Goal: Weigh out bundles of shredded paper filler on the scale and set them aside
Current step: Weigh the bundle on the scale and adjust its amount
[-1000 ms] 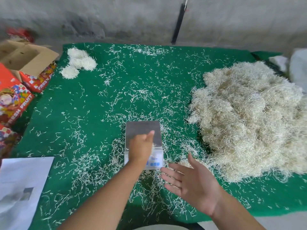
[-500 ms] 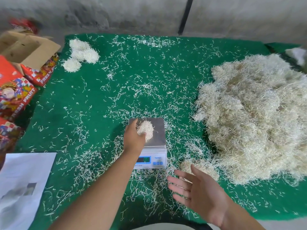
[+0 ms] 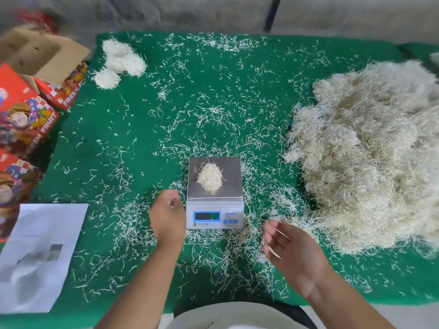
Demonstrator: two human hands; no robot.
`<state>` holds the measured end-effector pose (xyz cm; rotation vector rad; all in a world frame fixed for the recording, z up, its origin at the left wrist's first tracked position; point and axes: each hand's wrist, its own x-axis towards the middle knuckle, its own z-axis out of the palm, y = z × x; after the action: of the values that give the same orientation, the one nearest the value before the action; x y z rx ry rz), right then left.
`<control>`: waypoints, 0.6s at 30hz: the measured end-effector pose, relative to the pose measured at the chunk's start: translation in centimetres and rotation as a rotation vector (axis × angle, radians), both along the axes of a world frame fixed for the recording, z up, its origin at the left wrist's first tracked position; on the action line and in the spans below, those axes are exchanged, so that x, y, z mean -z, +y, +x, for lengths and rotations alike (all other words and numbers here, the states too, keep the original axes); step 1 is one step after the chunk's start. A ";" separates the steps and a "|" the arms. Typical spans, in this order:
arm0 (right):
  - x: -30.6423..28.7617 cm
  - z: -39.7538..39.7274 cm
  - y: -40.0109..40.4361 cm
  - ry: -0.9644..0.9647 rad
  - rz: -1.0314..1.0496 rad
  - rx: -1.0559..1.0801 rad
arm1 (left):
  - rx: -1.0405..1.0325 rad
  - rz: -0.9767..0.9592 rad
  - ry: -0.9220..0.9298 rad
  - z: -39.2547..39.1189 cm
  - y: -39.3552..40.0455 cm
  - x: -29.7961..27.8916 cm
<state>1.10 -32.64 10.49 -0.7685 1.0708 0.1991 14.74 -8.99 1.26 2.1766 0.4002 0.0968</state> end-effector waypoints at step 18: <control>0.8 -0.3 0.3 -0.041 -0.212 -0.144 | 0.162 0.196 0.132 1.5 3.9 6.6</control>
<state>0.81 -32.30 9.66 -1.0381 1.0079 0.1929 16.26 -5.12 -5.38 2.4079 0.2976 -0.1022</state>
